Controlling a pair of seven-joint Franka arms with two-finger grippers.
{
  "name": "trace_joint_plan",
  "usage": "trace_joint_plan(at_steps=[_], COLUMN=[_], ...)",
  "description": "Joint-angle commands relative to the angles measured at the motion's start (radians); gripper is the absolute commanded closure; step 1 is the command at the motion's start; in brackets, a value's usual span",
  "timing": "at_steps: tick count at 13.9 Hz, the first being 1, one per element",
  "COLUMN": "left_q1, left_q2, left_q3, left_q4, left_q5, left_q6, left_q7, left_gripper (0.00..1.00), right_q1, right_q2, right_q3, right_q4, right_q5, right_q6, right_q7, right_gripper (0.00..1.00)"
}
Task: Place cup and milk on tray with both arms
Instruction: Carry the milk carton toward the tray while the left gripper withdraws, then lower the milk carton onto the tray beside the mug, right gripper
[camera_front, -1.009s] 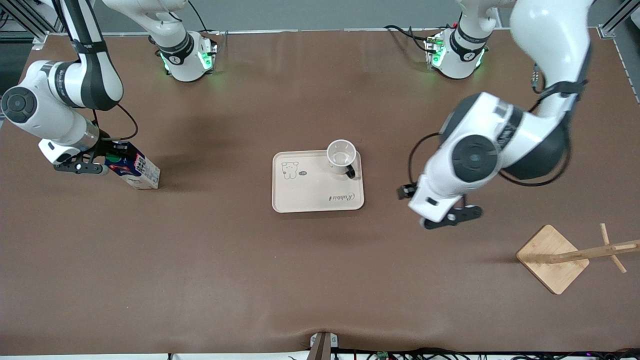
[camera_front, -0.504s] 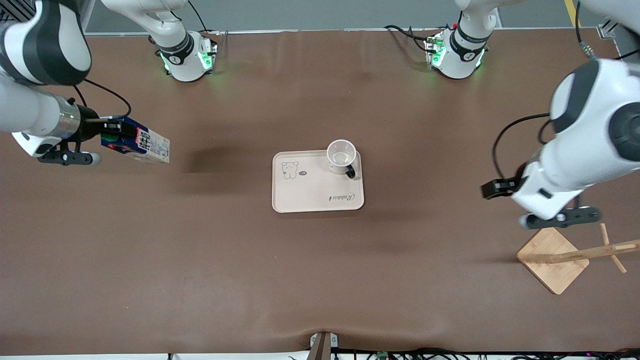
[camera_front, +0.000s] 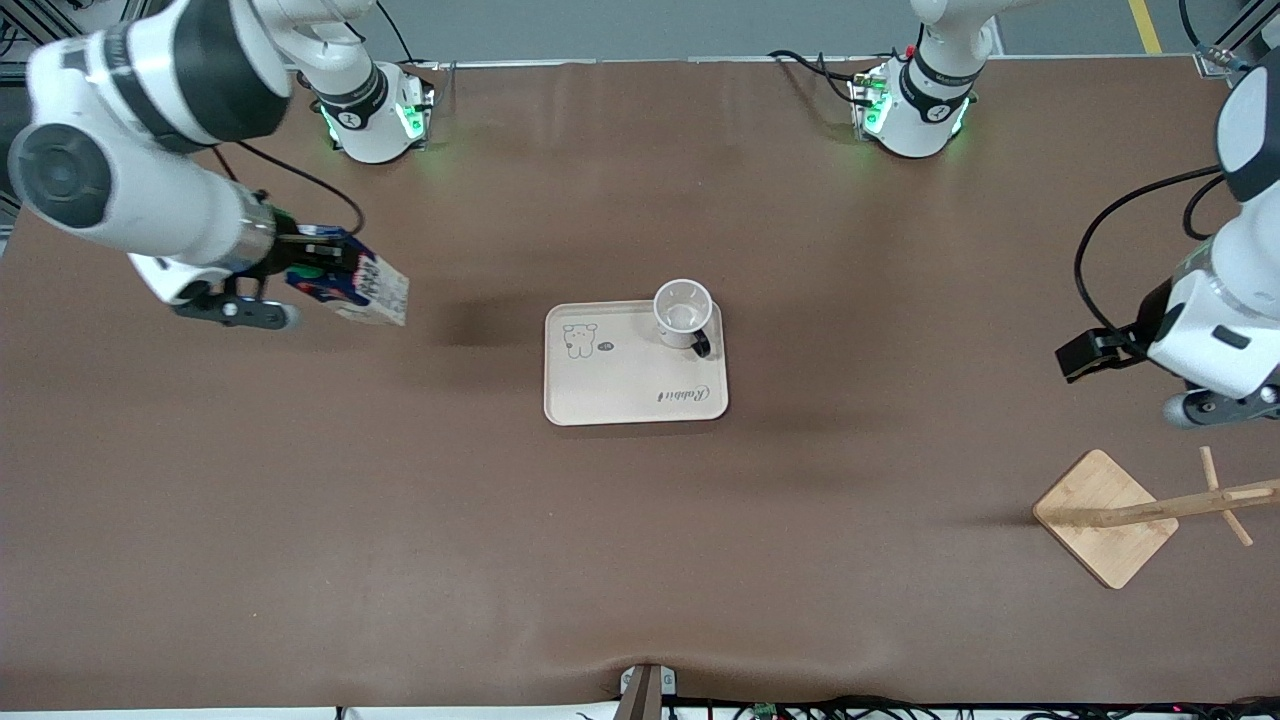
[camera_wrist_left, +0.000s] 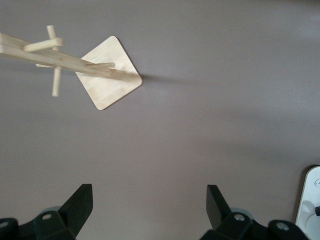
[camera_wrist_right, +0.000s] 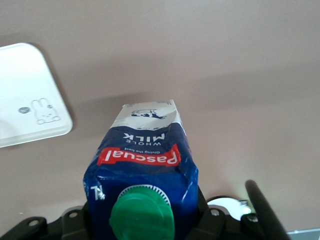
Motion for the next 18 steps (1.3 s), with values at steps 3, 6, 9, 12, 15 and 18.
trace_joint_plan(at_steps=[3, 6, 9, 12, 15, 18], left_q1=[0.02, 0.019, 0.017, -0.042, -0.186, -0.305], left_q2=[-0.062, -0.098, -0.116, -0.15, -0.213, -0.331], left_q3=[-0.008, -0.015, -0.037, 0.017, 0.249, 0.425], left_q4=[-0.027, -0.028, -0.033, -0.053, -0.111, -0.275], left_q5=[0.009, 0.001, -0.002, -0.022, -0.133, -0.183], left_q6=[-0.046, -0.072, -0.072, -0.071, -0.057, 0.032], left_q7=[0.015, 0.016, 0.016, 0.046, 0.171, 0.256], left_gripper=[0.0, 0.0, 0.0, 0.0, 0.0, 0.0], right_q1=[0.006, 0.03, 0.069, 0.162, 0.204, 0.212], right_q2=[0.128, 0.19, 0.269, 0.353, 0.421, 0.438], right_q3=[0.141, 0.182, 0.231, 0.234, 0.234, 0.234], right_q4=[0.099, 0.102, 0.102, 0.112, 0.152, 0.151], right_q5=[0.007, 0.012, 0.004, -0.054, -0.16, -0.195], right_q6=[0.076, 0.2, 0.315, 0.438, 0.445, 0.44], right_q7=[0.061, 0.097, 0.236, 0.32, 0.34, 0.334], right_gripper=[0.67, 0.67, 0.67, 0.67, 0.67, 0.66])
